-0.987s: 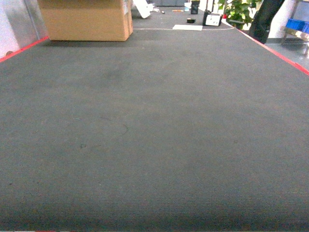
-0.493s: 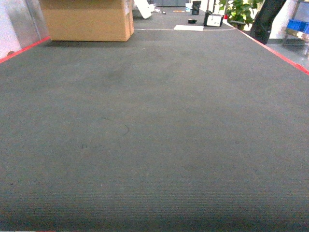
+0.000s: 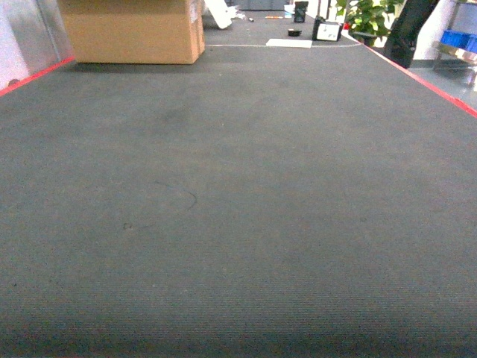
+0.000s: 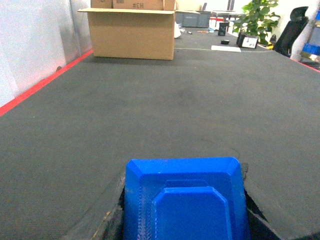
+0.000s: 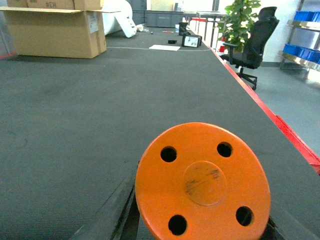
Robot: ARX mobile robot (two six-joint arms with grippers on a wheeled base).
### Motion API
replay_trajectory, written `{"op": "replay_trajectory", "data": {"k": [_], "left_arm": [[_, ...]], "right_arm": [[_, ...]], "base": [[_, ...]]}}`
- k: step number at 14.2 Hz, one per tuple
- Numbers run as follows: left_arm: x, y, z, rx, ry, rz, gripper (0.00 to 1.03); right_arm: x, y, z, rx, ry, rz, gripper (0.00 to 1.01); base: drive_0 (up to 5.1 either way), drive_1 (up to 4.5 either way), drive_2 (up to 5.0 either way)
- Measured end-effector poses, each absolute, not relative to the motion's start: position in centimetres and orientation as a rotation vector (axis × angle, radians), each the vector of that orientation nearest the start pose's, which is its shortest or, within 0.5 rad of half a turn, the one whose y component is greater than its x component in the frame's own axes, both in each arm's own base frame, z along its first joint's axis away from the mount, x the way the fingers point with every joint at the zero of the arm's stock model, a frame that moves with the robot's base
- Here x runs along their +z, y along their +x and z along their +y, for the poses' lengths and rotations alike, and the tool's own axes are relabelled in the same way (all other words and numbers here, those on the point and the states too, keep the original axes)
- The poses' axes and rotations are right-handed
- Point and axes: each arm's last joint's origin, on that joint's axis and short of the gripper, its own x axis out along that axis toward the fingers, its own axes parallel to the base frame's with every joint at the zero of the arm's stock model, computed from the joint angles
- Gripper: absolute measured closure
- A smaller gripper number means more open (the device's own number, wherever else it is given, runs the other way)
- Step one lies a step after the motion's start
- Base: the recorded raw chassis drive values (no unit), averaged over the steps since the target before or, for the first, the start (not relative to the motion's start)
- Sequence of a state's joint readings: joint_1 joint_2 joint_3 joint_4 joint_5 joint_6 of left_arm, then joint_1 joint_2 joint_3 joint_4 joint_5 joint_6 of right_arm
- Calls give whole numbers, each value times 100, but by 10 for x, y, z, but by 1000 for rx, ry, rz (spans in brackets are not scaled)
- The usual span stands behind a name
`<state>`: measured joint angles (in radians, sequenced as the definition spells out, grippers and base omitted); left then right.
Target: Sort blue parts and orange caps into right shelf containers
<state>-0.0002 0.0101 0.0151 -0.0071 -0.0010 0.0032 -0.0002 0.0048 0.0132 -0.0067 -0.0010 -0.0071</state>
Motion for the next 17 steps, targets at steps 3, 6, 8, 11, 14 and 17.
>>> {"op": "replay_trajectory", "data": {"k": [3,6,8,11,14,17], "left_arm": [[167,97,0,2,3,2,59],[167,97,0,0,3,2,59],[167,97,0,0,4,2,59],[167,97,0,1,4,2,59],[167,97,0,1,3,2,59],[167,97,0,0,3,2,59]], "right_arm": [[167,97,0,1,-7,-2,56],[167,97,0,0,-7,-2,57],[167,97,0,0,-7,-2,57],[167,97,0,0,-7,-2,57],[167,97,0,0,-7,-2,57],[167,97,0,0,-7,-2,57]], "base": [[-205,-205,-205],[-167,-167,-167],[-160,-160,-160],[-156,-156,-156],[-173,-173,-173],[-161,-161,-161]]}}
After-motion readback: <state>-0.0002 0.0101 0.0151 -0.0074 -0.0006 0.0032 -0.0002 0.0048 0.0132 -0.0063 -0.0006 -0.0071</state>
